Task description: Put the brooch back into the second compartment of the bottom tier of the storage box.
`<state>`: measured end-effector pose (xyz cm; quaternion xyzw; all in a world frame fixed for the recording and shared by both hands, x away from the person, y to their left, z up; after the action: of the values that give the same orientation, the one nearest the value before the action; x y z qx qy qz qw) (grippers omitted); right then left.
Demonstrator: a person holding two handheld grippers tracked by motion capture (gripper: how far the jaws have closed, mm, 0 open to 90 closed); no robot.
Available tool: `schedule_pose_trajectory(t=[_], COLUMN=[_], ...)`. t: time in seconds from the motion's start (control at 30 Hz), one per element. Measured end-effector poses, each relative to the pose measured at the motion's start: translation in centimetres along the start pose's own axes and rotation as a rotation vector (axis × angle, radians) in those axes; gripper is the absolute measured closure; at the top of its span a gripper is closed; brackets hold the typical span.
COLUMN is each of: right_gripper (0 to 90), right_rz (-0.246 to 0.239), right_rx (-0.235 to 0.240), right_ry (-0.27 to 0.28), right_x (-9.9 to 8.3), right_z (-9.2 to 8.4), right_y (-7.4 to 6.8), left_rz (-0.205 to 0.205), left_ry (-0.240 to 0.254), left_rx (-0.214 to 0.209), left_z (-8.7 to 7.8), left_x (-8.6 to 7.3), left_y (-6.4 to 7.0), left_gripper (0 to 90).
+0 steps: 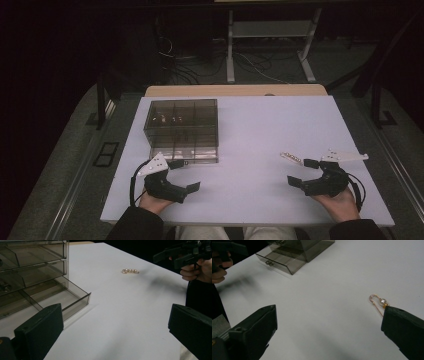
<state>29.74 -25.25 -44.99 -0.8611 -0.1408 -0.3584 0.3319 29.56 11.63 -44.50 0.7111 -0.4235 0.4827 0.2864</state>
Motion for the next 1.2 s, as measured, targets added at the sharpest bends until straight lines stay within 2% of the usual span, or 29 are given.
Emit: schedule_pose_trajectory(t=[0.7, 1.2], right_gripper=[0.1, 0.1], right_rz=[-0.008, -0.027], right_rx=[0.000, 0.001], right_ry=[-0.017, -0.046], right_x=[-0.02, 0.82], right_z=[0.00, -0.37], right_y=[-0.13, -0.56], left_rz=[0.003, 0.010], left_ry=[-0.016, -0.031], left_rx=[0.003, 0.015], left_z=[0.05, 0.13], left_x=[-0.22, -0.33], left_y=[0.03, 0.27], left_gripper=[0.0, 0.0])
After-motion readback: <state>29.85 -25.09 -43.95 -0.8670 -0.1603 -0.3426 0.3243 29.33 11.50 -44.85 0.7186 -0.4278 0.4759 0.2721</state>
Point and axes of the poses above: each handheld gripper's, and its own axes: z roughly forward along the jaws, x roughly out of its top, y roughly to its right, the point moved 7 cm from there along z, roughly forward along the jaws, and after that the axes turned 14 degrees about z, right-handed, at the moved point
